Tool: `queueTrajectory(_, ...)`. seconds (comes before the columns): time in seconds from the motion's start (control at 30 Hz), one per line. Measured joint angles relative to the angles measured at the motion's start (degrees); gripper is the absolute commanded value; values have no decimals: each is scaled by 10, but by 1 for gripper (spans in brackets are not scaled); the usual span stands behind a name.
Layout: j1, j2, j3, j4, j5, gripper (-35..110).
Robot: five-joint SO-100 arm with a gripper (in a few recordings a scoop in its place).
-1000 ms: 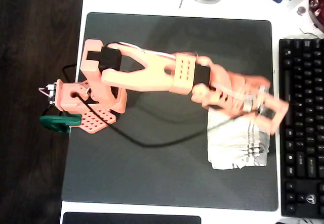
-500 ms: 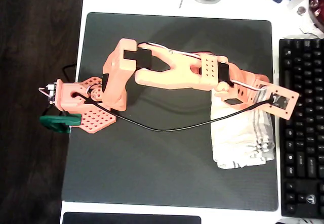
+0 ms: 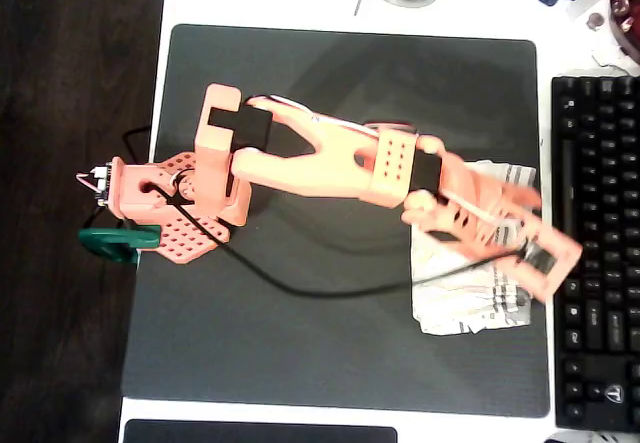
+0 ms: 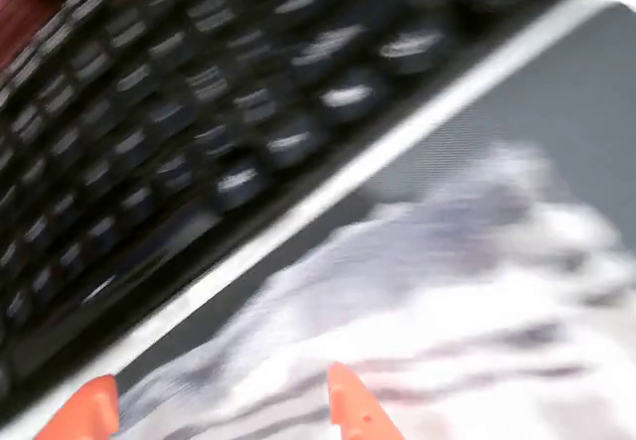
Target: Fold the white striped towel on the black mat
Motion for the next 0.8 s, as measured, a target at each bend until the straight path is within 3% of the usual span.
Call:
queueTrajectory(0.33, 51, -22, 2, 11, 115, 23)
queueTrajectory(0.8, 62, -44, -7, 34, 122, 26)
